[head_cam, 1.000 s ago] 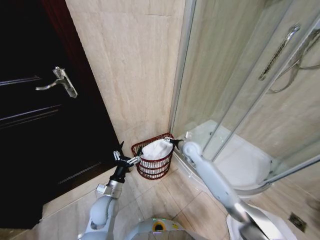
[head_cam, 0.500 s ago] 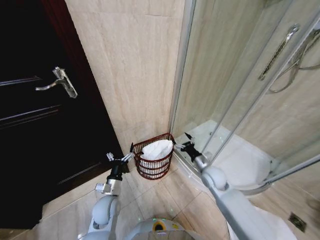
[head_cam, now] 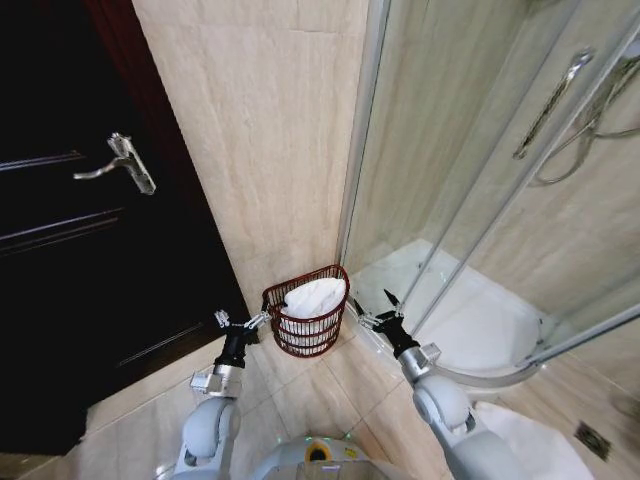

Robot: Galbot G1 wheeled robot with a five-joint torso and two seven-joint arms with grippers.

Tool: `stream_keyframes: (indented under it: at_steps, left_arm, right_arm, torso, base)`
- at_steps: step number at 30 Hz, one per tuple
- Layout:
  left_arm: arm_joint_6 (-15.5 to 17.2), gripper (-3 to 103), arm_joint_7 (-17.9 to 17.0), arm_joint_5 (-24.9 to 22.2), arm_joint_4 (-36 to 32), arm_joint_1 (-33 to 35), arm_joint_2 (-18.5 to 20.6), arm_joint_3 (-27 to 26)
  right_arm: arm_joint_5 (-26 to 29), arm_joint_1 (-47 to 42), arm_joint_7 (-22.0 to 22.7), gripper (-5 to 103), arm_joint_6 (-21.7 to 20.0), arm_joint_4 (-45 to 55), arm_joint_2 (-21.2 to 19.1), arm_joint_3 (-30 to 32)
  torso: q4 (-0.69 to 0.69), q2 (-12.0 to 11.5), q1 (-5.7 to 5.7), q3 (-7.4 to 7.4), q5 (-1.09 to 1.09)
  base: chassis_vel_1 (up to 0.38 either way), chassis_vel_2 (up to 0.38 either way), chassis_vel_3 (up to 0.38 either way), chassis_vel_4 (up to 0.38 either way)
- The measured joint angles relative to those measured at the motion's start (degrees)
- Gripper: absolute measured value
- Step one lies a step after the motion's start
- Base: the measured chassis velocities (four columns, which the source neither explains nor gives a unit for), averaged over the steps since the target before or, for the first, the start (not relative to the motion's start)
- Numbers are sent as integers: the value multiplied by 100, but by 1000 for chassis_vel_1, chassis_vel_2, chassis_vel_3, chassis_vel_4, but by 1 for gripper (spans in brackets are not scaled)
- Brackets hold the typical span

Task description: Discard the used towel into the hamper.

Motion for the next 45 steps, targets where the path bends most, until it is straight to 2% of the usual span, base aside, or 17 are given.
stream_keyframes:
  at_steps: [13, 16, 20, 24, 27, 33, 45]
  left_arm:
    - [-3, 100, 48, -18, 77, -49, 48, 51]
    - [19, 100, 47, -27, 116, -116, 67, 73]
    - [119, 100, 73, -31, 258, -323, 165, 97]
    - [203, 100, 201, -20, 450, -535, 302, 116]
    - [210, 100, 227, -22, 553, -591, 332, 128]
    - [114, 100, 321, -87, 929, -657, 409, 208]
    - [-214, 100, 359, -238, 1286, -549, 515, 212]
  right_arm:
    - [-36, -320, 106, 100, 173, -108, 312, 247]
    - [-25, -404, 318, 100, 173, -148, 501, 349]
    - [-169, -594, 410, 100, 213, -321, 807, 716]
    - [-508, -819, 69, 100, 535, -652, 1179, 1410]
    - [-517, -945, 26, 100, 659, -705, 1312, 1594]
    - [-445, -1283, 27, 100, 1019, -709, 1689, 1851]
    - [-579, -1462, -28, 100, 1196, -472, 1986, 1758]
  torso:
    - [-1, 2, -4, -1, -1]
    - [0, 4, -7, -3, 2]
    - [0, 2, -3, -1, 2]
    - [-1, -1, 2, 1, 1]
    - [-2, -1, 2, 2, 1]
    - [-2, -37, -16, -20, 0]
    - [-1, -329, -145, -178, 1]
  base:
    - [205, -219, -209, 216]
    - [108, -127, -157, 110]
    - [4, -11, -13, 22]
    - [-62, 45, 51, -53]
    - [-56, 33, 49, -53]
    - [0, 0, 0, 0]
    - [0, 0, 0, 0]
